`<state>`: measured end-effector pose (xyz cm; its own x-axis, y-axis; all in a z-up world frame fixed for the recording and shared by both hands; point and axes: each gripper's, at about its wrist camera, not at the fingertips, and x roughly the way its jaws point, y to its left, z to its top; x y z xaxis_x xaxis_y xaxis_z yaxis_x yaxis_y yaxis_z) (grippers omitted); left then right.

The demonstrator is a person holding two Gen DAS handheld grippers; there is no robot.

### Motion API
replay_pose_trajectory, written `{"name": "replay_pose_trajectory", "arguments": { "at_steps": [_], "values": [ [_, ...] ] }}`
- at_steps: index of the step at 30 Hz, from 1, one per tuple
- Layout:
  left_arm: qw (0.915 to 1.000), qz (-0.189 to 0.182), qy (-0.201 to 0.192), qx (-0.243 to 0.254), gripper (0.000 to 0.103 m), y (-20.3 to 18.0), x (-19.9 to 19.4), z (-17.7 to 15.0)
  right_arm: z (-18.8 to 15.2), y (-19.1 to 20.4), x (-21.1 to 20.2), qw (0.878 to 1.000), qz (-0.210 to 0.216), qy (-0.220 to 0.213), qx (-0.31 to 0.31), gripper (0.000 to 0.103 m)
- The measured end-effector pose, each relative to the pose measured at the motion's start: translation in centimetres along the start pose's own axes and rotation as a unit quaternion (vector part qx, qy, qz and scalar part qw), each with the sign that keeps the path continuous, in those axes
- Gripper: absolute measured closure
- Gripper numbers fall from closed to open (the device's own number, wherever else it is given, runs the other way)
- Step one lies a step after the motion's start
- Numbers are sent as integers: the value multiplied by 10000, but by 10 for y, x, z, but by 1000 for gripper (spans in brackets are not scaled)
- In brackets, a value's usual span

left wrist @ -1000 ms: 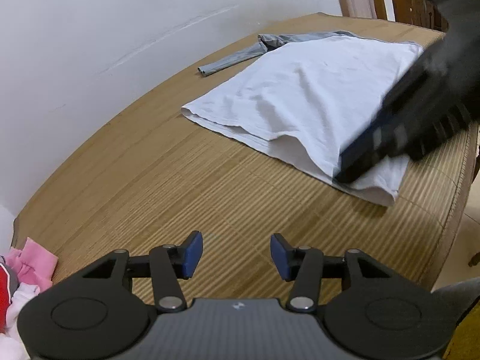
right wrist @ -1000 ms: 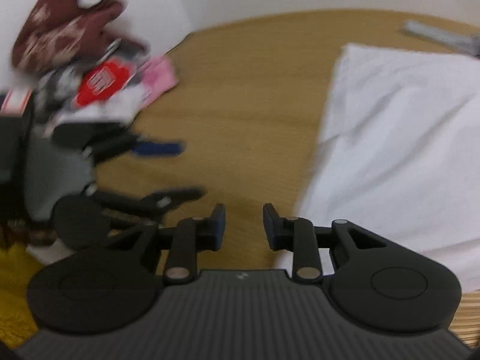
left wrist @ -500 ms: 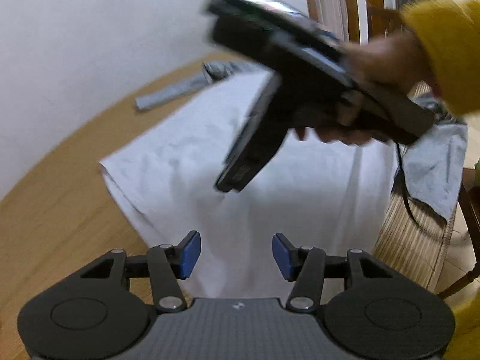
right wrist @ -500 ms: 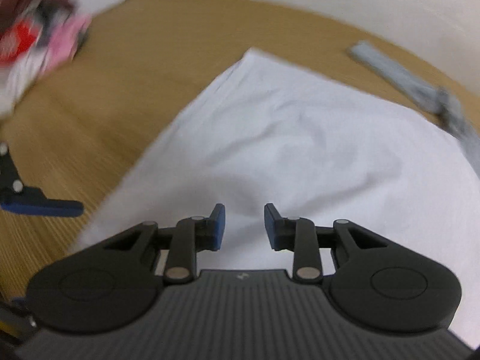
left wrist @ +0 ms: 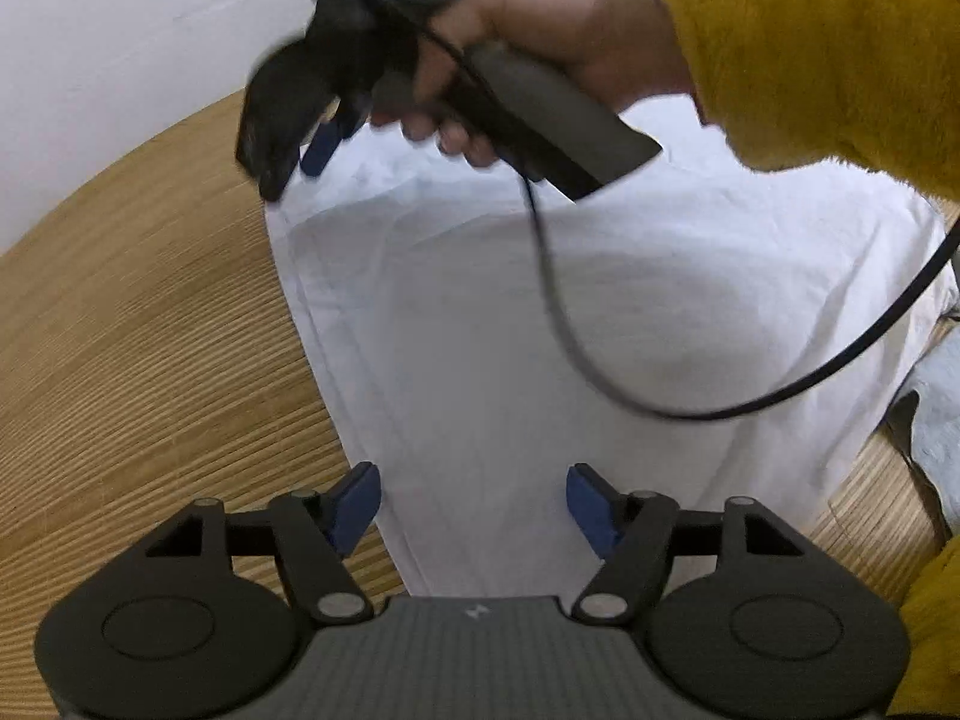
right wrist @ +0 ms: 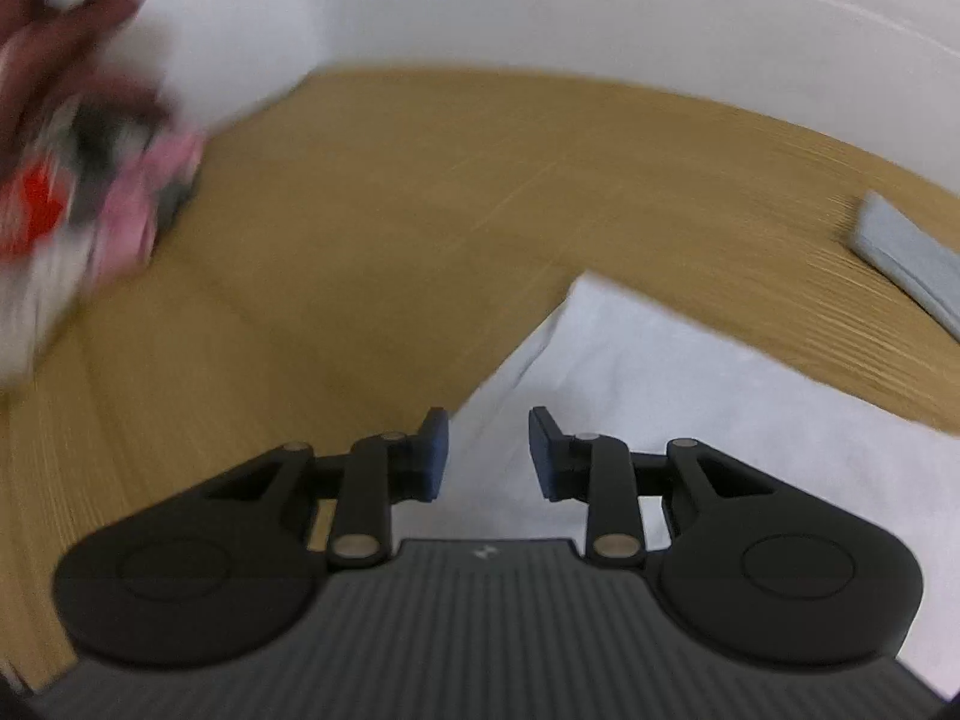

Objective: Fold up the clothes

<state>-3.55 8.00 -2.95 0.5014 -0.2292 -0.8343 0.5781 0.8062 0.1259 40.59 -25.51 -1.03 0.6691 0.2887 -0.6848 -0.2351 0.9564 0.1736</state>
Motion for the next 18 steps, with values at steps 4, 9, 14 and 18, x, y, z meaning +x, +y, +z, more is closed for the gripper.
{"name": "replay_pose_trajectory", "arguments": {
  "at_steps": [4,9,14,18],
  "values": [
    [9999,12,7,-158,32,1,-3,-7,5,-2,6,9988,-91,-257,399,52],
    [9997,-24,-71,-211,32,3,3,4,10,-5,36,9951,-776,-382,490,52],
    [9995,-115,-152,-259,31,7,4,3,12,-12,54,9907,-999,-369,847,56],
    [9993,-192,-195,-244,30,10,5,2,14,-12,54,9912,-963,-329,851,94]
  ]
}}
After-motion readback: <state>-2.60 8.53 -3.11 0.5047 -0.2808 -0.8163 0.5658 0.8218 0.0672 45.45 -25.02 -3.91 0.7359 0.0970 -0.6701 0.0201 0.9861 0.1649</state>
